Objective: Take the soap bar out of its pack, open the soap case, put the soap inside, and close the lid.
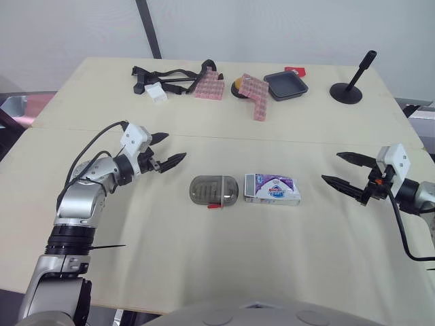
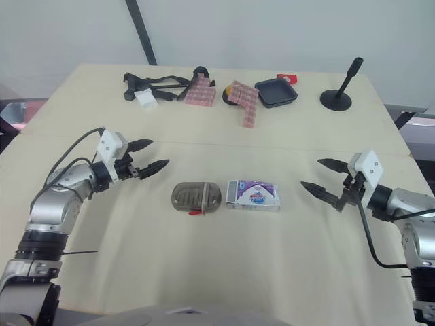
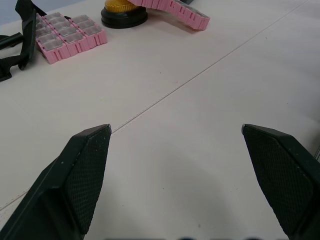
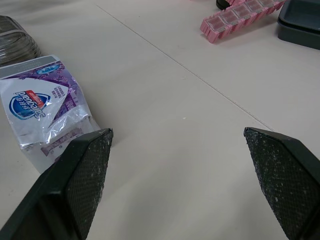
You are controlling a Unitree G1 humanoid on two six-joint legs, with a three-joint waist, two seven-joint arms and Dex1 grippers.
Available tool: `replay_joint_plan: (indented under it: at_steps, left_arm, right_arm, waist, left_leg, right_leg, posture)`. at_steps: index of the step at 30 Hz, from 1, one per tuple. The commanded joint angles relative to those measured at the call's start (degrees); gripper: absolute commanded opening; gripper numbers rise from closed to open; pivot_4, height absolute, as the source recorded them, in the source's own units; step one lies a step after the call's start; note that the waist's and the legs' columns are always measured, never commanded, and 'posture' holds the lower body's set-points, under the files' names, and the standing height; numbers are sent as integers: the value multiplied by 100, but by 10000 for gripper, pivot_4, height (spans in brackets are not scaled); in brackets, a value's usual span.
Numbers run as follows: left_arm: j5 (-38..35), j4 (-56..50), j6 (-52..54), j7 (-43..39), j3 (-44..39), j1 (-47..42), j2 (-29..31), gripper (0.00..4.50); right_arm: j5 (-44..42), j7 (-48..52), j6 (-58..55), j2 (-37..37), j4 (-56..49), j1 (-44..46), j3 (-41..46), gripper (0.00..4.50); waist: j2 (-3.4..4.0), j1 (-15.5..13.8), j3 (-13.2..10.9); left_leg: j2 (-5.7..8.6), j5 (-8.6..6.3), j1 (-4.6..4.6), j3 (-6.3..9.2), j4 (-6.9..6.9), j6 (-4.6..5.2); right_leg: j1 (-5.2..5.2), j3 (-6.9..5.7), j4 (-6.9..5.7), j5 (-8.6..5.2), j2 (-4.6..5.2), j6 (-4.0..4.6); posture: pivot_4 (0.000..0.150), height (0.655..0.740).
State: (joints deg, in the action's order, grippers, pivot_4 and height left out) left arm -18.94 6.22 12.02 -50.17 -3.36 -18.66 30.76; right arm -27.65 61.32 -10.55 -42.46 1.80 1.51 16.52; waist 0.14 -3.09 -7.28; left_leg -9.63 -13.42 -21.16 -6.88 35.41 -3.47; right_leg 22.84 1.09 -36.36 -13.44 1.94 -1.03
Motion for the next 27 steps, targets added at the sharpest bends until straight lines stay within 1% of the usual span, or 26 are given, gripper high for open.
replay_joint_plan:
  at_steps: [1,6,16,19,24,27]
  left_arm:
    - [12,-56,-110,10,-67,-122,45,44441]
    - [-87,-43,-34,-90,-68,-191,-16,44441]
    - [-182,-26,396,143,-132,-237,-135,44441]
    - [-261,-1,442,92,-164,-286,-128,44441]
    - [-424,64,410,-305,-179,-505,-27,44441]
    - [-644,-57,470,-871,-86,-610,125,44441]
  right_arm:
    - [-103,29,68,-94,-109,17,229,45000]
    - [-95,27,26,-139,-87,54,233,45000]
    - [-84,11,-50,-175,-52,27,273,45000]
    - [-76,21,-52,-197,-37,38,272,45000]
    - [-63,104,-50,-283,-4,32,271,45000]
    - [-34,179,-23,-367,41,43,250,45000]
  waist:
    - [0,0,0]
    - [0,-4,0]
    - [0,-5,0]
    - [0,-5,0]
    - [0,-10,0]
    - [0,-10,0]
  left_leg:
    - [0,0,0,0,0,0]
    - [0,0,-2,-3,6,4]
    - [-2,-1,-19,-6,28,12]
    - [-3,-2,-21,-6,35,14]
    - [-3,-2,-20,-6,40,16]
    - [-3,-1,-18,-7,45,18]
  right_leg:
    - [0,0,0,0,0,0]
    - [3,-1,-4,0,3,0]
    - [12,-7,-16,-1,6,1]
    - [13,-10,-19,-1,8,1]
    - [14,-13,-22,-1,10,1]
    - [27,-14,-28,-1,11,1]
  posture:
    - [1500,7398]
    - [1500,7398]
    - [1500,7398]
    - [1500,7398]
    - [1500,7398]
    - [1500,7398]
